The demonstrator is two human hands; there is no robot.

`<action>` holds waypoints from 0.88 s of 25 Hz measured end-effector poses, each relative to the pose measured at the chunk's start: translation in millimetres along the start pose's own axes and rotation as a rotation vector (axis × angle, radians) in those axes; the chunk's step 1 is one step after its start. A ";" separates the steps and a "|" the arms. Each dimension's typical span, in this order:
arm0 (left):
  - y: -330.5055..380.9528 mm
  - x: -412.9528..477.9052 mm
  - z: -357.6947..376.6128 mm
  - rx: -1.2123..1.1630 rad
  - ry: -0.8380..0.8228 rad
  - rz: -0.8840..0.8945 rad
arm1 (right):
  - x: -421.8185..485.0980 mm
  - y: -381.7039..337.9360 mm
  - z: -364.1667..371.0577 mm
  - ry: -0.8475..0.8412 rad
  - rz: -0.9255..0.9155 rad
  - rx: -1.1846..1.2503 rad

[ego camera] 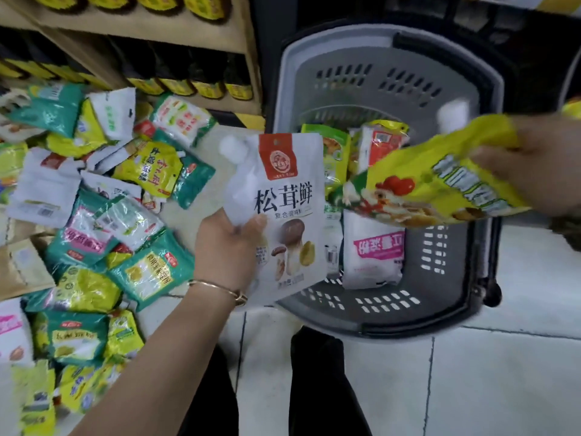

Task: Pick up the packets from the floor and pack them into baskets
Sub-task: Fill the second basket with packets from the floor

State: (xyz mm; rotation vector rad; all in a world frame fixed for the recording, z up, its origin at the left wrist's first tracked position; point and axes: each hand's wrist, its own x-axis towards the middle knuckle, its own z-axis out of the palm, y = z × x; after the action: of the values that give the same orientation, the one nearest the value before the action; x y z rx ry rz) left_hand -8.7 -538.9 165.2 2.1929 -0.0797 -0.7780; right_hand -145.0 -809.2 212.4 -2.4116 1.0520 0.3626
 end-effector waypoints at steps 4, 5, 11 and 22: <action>6.4 8.8 51.4 0.152 -0.054 0.113 | 19.0 23.6 40.2 -0.327 0.014 -0.207; 7.8 12.3 66.2 0.185 -0.070 0.125 | 22.8 22.5 49.1 -0.409 0.017 -0.208; -12.2 36.8 133.8 0.423 -0.200 0.017 | 79.2 54.5 121.8 -0.741 0.056 -0.343; -66.5 80.0 168.3 0.457 -0.231 -0.342 | 123.3 61.8 204.4 -0.516 0.000 -0.455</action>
State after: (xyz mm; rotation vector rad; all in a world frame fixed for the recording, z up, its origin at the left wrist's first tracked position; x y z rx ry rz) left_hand -50.0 -629.1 -6.0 2.5719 0.0046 -1.3103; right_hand -118.2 -813.8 -32.7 -2.4737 0.7902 1.2617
